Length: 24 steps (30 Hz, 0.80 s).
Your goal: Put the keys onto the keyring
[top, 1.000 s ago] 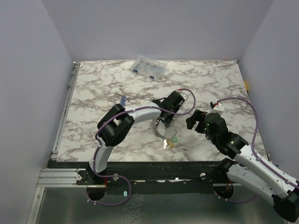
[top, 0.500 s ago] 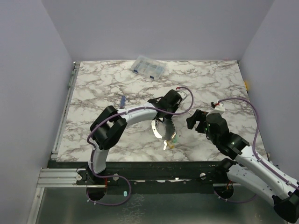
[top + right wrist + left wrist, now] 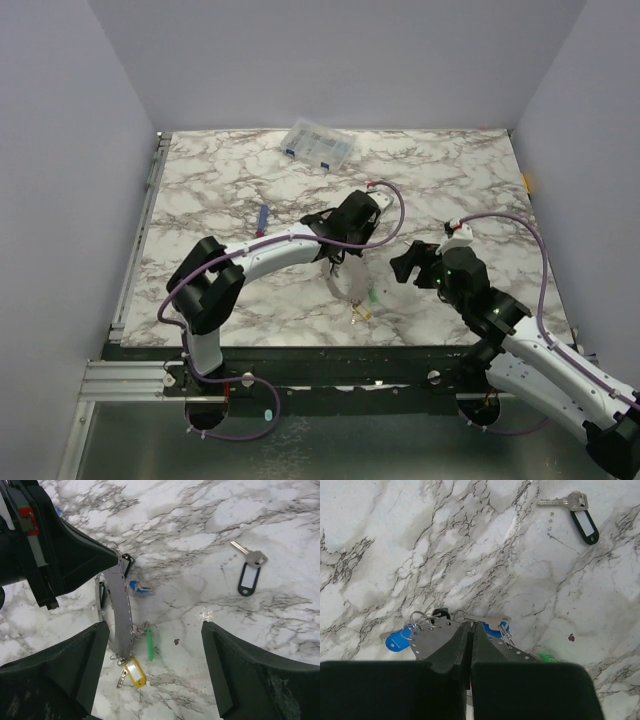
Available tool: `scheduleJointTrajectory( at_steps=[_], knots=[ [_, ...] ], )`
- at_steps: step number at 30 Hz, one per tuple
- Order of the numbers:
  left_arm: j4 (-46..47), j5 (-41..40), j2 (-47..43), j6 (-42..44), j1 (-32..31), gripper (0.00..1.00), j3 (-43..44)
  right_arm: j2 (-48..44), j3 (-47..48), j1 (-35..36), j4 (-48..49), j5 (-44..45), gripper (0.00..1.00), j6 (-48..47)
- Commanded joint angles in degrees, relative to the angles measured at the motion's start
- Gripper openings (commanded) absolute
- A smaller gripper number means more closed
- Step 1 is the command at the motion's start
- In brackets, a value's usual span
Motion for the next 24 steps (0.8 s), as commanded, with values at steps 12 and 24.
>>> scheduleJointTrajectory(
  at_steps=[12, 24],
  knots=[
    [6.28, 4.08, -18.28, -3.37, -0.81, 0.00, -11.39, 1.84, -1.57, -0.14, 13.15, -11.31, 0.95, -5.67],
    [22.49, 6.13, -30.27, -6.36, -0.81, 0.00, -28.89, 6.40, -3.94, -0.15, 23.96, -19.26, 1.00, -7.45]
  ],
)
